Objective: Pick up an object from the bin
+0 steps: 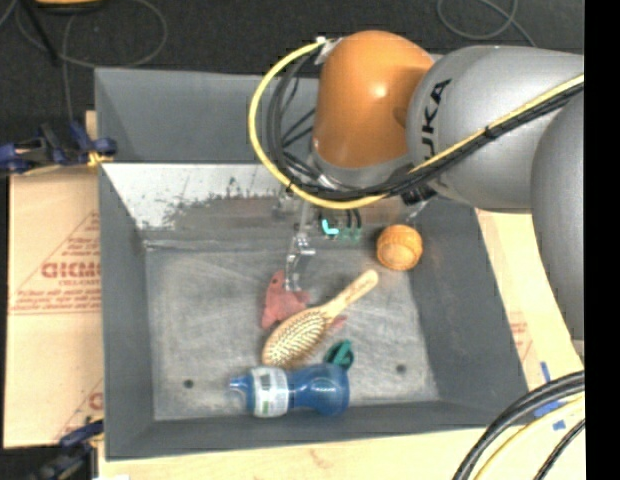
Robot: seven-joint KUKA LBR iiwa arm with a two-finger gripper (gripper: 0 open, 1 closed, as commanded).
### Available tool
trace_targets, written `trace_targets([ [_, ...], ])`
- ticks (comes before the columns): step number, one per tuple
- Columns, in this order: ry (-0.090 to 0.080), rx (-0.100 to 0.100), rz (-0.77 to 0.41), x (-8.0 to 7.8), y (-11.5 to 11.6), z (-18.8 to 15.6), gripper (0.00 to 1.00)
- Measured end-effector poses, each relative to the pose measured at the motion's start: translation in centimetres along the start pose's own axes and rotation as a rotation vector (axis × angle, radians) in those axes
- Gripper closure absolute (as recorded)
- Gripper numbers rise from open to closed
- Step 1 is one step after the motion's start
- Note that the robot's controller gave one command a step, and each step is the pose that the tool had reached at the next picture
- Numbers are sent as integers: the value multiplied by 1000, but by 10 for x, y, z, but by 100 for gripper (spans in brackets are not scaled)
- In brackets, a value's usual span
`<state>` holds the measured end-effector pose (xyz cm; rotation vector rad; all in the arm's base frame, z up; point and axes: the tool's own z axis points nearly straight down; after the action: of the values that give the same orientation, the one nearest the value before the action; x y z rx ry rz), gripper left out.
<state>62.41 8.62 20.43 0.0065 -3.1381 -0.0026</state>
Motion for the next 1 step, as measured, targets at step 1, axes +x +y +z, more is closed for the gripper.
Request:
trace_targets([
  [1,-8,-1,1,-2,0,-5,0],
])
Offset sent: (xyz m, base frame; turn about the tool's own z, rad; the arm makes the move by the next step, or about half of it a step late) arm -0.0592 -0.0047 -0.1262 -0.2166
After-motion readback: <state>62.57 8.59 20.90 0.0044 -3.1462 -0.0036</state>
